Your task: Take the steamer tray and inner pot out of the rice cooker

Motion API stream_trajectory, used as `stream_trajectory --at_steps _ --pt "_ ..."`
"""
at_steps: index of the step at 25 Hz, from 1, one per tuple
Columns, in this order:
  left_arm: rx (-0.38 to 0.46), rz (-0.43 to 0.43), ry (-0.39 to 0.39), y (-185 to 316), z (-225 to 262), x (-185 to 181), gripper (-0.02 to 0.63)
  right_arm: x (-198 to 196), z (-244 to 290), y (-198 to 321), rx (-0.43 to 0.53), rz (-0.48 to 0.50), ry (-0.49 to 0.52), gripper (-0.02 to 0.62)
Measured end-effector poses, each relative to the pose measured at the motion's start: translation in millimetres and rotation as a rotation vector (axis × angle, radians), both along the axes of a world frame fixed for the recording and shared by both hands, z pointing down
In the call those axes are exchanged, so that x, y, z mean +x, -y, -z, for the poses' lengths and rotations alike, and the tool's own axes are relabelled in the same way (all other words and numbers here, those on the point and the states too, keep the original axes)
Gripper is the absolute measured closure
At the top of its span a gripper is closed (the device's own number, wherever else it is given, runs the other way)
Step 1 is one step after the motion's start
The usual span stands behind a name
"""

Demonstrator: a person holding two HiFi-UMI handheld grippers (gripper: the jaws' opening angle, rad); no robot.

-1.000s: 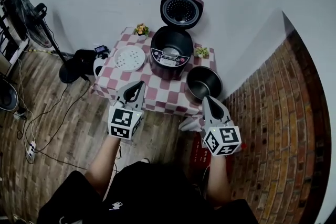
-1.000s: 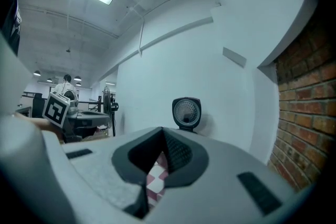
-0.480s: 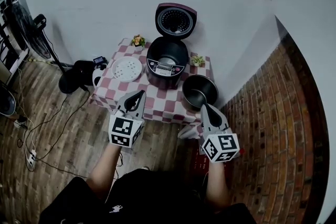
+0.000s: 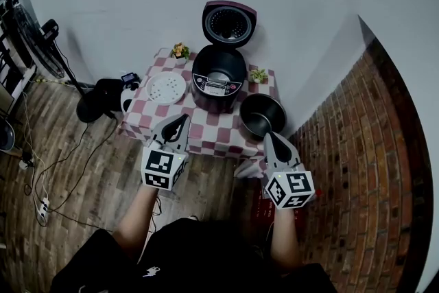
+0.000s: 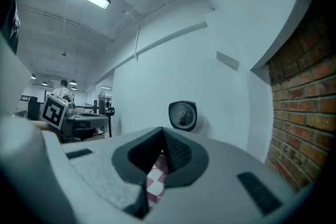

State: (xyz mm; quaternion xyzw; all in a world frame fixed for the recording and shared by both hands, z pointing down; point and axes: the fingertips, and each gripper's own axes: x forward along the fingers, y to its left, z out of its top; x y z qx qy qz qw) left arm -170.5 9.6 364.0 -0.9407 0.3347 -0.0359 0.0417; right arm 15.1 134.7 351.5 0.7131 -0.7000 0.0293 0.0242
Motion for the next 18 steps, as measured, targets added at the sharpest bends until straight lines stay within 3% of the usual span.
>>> stream_trajectory --at_steps 18 --pt "-0.02 -0.02 0.017 0 -14 -16 0.603 -15 -4 3 -0.018 -0.011 -0.036 0.594"
